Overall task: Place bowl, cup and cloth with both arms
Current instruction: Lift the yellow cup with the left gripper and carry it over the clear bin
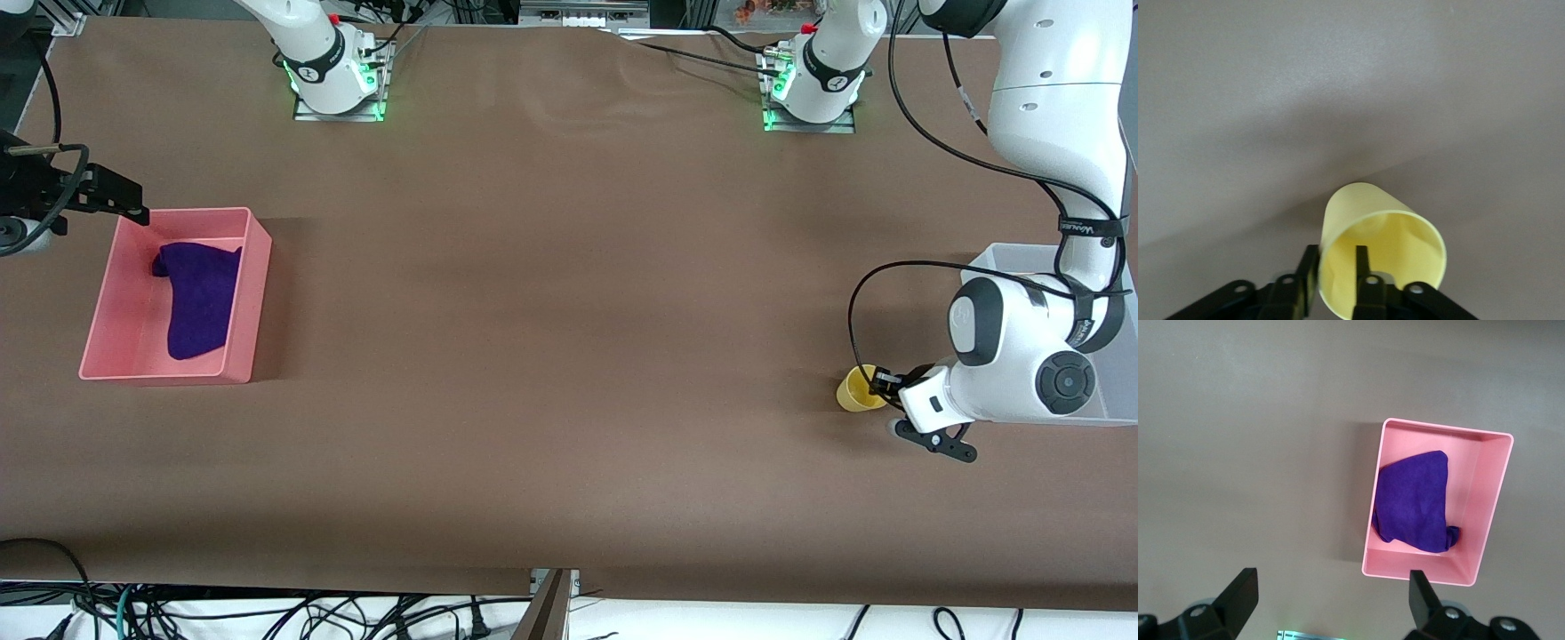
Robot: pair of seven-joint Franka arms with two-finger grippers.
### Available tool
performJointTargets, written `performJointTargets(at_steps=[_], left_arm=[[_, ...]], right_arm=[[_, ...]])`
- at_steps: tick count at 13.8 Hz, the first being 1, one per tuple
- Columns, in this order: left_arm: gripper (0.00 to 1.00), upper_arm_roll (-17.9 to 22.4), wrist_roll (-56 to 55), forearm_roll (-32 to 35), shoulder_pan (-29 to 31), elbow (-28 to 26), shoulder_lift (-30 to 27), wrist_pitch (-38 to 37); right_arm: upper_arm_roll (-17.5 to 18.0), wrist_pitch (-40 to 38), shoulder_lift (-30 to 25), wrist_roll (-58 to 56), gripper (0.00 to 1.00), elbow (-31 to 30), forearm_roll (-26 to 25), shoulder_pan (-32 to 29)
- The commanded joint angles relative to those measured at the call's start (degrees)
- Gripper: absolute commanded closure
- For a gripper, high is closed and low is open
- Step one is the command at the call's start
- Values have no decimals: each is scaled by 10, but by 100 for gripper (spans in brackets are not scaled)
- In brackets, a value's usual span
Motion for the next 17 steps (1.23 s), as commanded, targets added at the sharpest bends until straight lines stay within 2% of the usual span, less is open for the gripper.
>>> performJointTargets(at_steps=[1,4,7,9,11,14,17], left_arm=[[100,-1,6,15,2,-4,-3,8],[100,0,8,15,-3,-4,-17,-3],[100,0,11,16,1,13,-70,-107],[100,7,56,33,12,18,-103,-162],[100,24,158,78,43,19,-113,-163],[100,26,289,122,123,28,-108,-155],[100,25,369,159,182,18,-88,-93]], right_arm=[[3,1,-5,4,0,-3,-1,-4],[4,1,-4,5,0,-3,-1,-2],[4,2,-4,5,0,-3,-1,0],[3,2,-5,4,0,-3,-1,-2],[4,2,-4,4,0,-3,-1,-1],[3,2,-4,4,0,-3,0,-2],[4,3,-5,4,0,-3,0,-1]])
